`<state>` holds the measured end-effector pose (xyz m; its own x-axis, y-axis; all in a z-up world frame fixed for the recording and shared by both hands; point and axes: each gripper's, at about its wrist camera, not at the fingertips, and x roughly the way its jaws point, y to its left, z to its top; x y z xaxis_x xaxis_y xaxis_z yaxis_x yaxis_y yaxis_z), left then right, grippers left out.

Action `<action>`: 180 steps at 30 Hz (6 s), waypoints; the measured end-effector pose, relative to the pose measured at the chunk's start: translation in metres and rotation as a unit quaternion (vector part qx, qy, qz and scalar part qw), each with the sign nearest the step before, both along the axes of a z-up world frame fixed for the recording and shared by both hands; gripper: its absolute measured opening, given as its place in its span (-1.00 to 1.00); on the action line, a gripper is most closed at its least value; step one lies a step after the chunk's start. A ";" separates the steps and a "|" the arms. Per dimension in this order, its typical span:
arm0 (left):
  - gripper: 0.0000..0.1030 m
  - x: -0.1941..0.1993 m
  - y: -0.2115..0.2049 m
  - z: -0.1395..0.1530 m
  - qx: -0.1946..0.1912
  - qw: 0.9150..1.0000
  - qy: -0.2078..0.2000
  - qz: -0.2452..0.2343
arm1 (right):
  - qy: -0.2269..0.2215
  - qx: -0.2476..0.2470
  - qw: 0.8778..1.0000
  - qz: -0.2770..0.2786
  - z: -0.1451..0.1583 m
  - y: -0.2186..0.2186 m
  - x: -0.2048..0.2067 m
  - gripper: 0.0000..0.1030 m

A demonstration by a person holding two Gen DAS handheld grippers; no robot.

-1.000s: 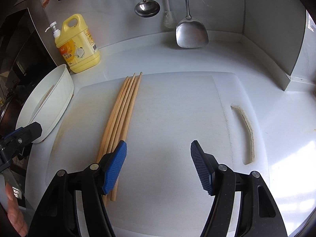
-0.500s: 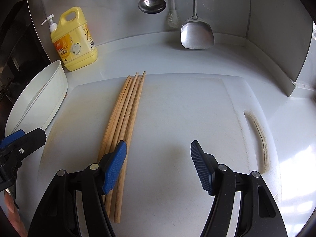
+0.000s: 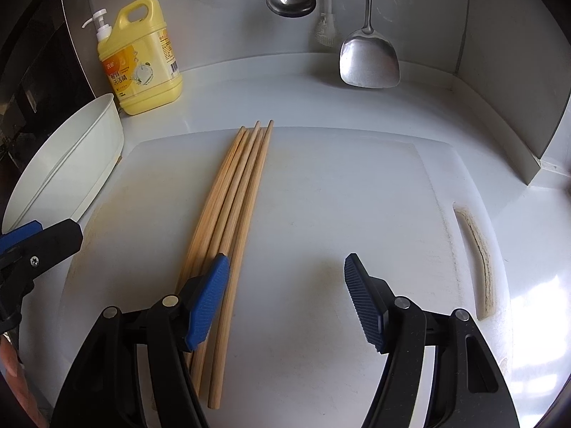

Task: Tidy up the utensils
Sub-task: 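Spread the chopstick row apart with both open tools to separate single chopsticks, then close the left tool on one chopstick while the right tool closes on another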

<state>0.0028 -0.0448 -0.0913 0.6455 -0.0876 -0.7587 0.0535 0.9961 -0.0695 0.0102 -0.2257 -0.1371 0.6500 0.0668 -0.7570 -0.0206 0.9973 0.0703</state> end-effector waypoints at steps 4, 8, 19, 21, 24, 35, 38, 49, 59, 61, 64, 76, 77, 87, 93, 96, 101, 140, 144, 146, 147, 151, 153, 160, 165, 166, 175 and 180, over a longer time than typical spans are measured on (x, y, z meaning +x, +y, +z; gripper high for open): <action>0.83 0.001 -0.001 -0.002 -0.004 1.000 0.003 0.000 | -0.011 -0.010 1.000 0.009 -0.001 0.001 -0.001 0.25; 0.83 0.005 -0.007 -0.004 -0.011 1.000 0.000 -0.004 | -0.022 -0.035 0.999 0.022 0.000 0.005 -0.004 0.25; 0.84 0.013 -0.034 -0.026 -0.017 0.999 -0.004 -0.030 | -0.032 -0.016 0.999 -0.017 -0.005 -0.035 -0.011 0.25; 0.84 0.015 -0.039 -0.029 -0.012 0.999 -0.005 -0.034 | -0.032 -0.018 0.999 -0.017 -0.005 -0.038 -0.011 0.25; 0.84 0.017 -0.046 -0.031 -0.010 0.999 -0.004 -0.038 | -0.036 -0.009 0.999 -0.017 -0.005 -0.042 -0.011 0.25; 0.84 0.025 -0.053 -0.043 0.029 0.999 0.000 -0.032 | -0.041 0.009 0.999 -0.016 -0.005 -0.047 -0.012 0.25; 0.84 0.028 -0.042 -0.046 0.020 1.000 0.008 -0.018 | -0.041 0.017 0.999 -0.016 -0.005 -0.048 -0.010 0.25; 0.84 0.035 -0.033 -0.046 0.025 1.000 0.000 -0.001 | -0.043 0.003 0.999 0.011 -0.002 -0.028 0.002 0.25; 0.84 0.030 -0.019 -0.041 0.001 1.000 -0.014 0.014 | -0.041 -0.003 0.999 0.016 -0.004 -0.023 0.008 0.25; 0.84 0.028 -0.012 -0.037 -0.002 0.999 -0.024 0.023 | -0.042 -0.002 0.999 0.015 -0.004 -0.023 0.007 0.25; 0.84 0.026 -0.002 -0.035 -0.002 0.999 -0.036 0.037 | -0.043 0.000 0.999 0.012 -0.004 -0.024 0.007 0.25; 0.84 0.051 -0.001 -0.046 0.019 0.999 -0.004 0.039 | -0.042 -0.015 0.999 -0.001 -0.002 -0.021 0.011 0.25; 0.84 0.052 -0.002 -0.046 0.020 0.999 -0.002 0.037 | -0.041 -0.016 0.999 -0.002 -0.002 -0.021 0.012 0.25; 0.89 0.059 -0.002 -0.048 0.018 0.999 0.014 0.040 | -0.036 -0.037 0.999 -0.008 -0.004 -0.014 0.018 0.25; 0.89 0.063 0.001 -0.050 0.003 0.999 0.022 0.043 | -0.039 -0.044 0.998 0.010 -0.004 -0.006 0.021 0.22; 0.88 0.061 0.001 -0.050 -0.001 0.999 0.021 0.041 | -0.042 -0.039 0.998 0.020 -0.004 -0.003 0.020 0.10; 0.76 0.059 0.007 -0.050 -0.010 0.999 0.018 0.045 | -0.046 -0.042 0.998 0.029 -0.004 0.001 0.019 -0.03; 0.61 0.049 -0.013 -0.038 0.046 0.999 -0.019 0.003 | -0.049 -0.040 0.998 0.018 -0.003 -0.002 0.014 -0.05; 0.61 0.054 -0.011 -0.042 0.031 0.999 -0.002 -0.007 | -0.047 -0.041 0.998 0.015 -0.002 -0.003 0.015 -0.05; 0.59 0.054 -0.013 -0.042 0.033 0.999 -0.002 -0.012 | -0.046 -0.037 0.998 0.013 -0.002 -0.004 0.016 -0.05; 0.57 0.054 -0.014 -0.042 0.032 0.999 -0.002 -0.013 | -0.045 -0.037 0.998 0.012 -0.002 -0.004 0.016 -0.05; 0.26 0.053 -0.020 -0.041 0.032 0.999 -0.006 -0.027 | -0.047 -0.039 0.998 0.012 -0.003 -0.003 0.017 -0.05; 0.05 0.051 -0.023 -0.039 0.034 0.999 -0.010 -0.033 | -0.046 -0.038 0.998 0.015 -0.003 -0.003 0.018 -0.13; -0.59 0.044 -0.027 -0.038 0.035 0.998 -0.018 -0.040 | -0.046 -0.046 0.997 0.039 -0.002 0.007 0.016 -0.59; -0.86 0.044 -0.026 -0.037 0.027 0.999 -0.012 -0.044 | -0.046 -0.041 0.997 0.040 -0.002 0.008 0.013 -0.88; -0.86 0.044 -0.024 -0.037 0.021 0.999 -0.010 -0.045 | -0.045 -0.032 0.998 0.039 -0.002 0.007 0.013 -0.88; -0.87 0.037 -0.012 -0.031 -0.058 0.997 0.020 -0.048 | -0.041 0.029 0.998 0.025 0.005 -0.010 0.005 -0.88; -0.87 0.027 -0.012 -0.013 -0.072 0.996 0.019 -0.050 | -0.049 0.036 0.998 0.032 0.020 -0.009 -0.002 -0.88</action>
<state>0.0300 -0.0572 -0.1046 0.5992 -0.2592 -0.7575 0.1471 0.9657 -0.2142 0.0084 -0.2347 -0.1171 0.7134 0.1621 -0.6818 -0.0940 0.9862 0.1361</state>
